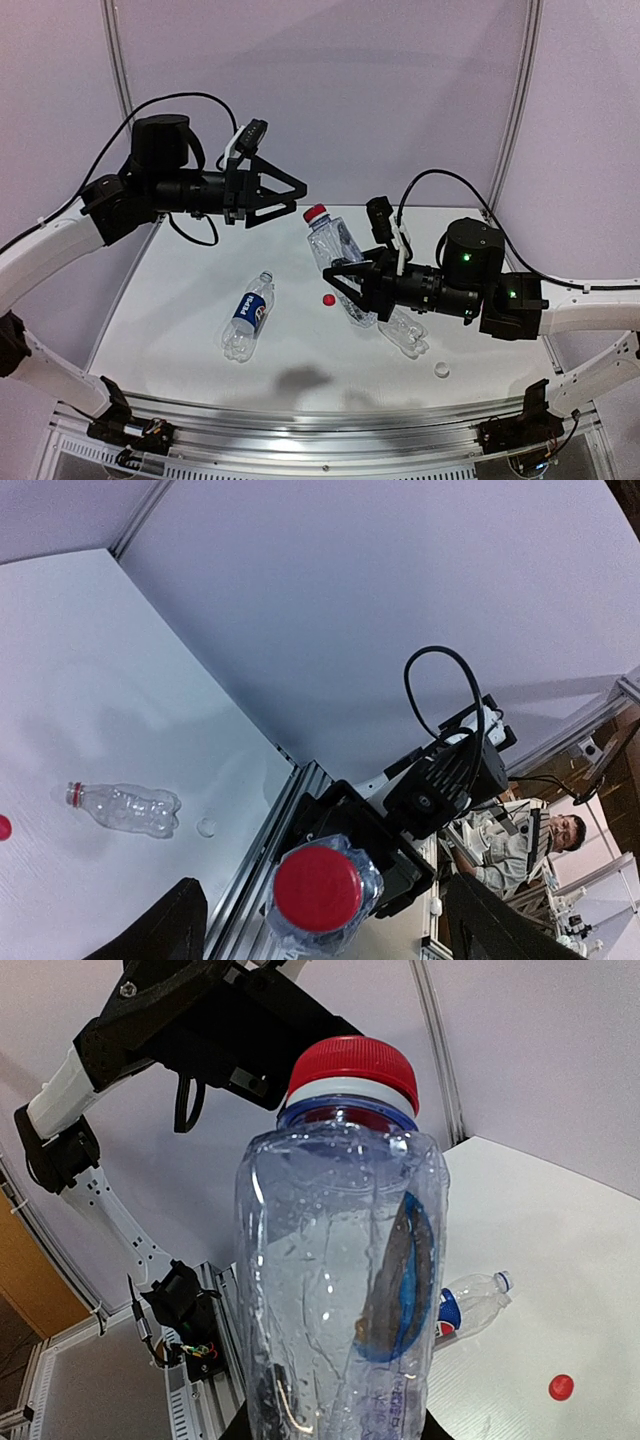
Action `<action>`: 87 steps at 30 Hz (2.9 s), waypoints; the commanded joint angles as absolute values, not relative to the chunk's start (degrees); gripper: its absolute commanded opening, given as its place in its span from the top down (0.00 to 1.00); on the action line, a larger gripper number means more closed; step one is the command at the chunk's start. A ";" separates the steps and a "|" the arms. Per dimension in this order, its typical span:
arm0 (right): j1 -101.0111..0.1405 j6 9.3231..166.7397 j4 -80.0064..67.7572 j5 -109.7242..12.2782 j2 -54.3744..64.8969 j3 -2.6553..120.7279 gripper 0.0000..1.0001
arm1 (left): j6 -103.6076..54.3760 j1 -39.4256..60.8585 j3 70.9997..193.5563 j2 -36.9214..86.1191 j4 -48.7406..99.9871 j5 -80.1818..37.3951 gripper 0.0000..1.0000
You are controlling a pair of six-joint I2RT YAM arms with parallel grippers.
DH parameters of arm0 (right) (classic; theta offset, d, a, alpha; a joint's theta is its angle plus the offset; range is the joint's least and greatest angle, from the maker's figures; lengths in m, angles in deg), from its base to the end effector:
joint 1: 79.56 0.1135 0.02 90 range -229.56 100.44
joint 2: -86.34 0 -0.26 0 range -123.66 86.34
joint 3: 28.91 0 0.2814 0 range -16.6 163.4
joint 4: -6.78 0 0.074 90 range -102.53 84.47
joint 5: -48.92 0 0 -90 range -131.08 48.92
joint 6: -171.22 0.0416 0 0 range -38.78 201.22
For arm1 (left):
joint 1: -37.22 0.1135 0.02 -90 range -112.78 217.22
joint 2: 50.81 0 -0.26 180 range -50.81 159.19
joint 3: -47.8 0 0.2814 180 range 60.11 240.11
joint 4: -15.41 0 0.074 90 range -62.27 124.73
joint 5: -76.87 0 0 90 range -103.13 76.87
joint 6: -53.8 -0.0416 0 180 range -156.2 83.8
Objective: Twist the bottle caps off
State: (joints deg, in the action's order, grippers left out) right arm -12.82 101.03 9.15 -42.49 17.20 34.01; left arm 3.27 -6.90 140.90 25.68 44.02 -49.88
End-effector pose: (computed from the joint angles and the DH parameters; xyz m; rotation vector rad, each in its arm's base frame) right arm 0.1264 0.2967 0.3182 -0.7248 1.6186 1.1525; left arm 0.2224 -0.2503 0.4244 0.6111 1.9523 -1.5554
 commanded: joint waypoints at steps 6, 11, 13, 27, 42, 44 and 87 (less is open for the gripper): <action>-12.41 102.31 9.55 -41.43 18.66 33.31 1.00 | 5.77 -9.84 143.94 30.70 38.09 -50.00 0.32; -12.40 102.03 10.02 -41.43 18.75 33.33 1.00 | 6.14 -9.97 143.79 31.28 38.10 -49.54 0.40; -12.41 102.00 10.19 -41.43 18.69 33.30 1.00 | 6.24 -9.98 143.78 31.37 38.03 -49.73 0.48; -12.36 100.05 8.88 -37.44 17.57 35.05 1.00 | 7.37 -10.84 143.45 31.49 38.47 -50.47 0.81; -12.32 87.99 -13.28 -17.17 10.73 47.43 1.00 | 14.25 -14.26 159.93 38.13 68.46 -32.02 0.87; -12.33 86.67 -11.54 -19.17 10.84 47.05 1.00 | 14.49 -14.49 160.04 38.14 67.81 -31.84 0.85; -12.76 97.82 20.31 -47.71 17.13 31.10 1.00 | 6.10 -15.00 139.31 24.37 36.86 -43.72 0.36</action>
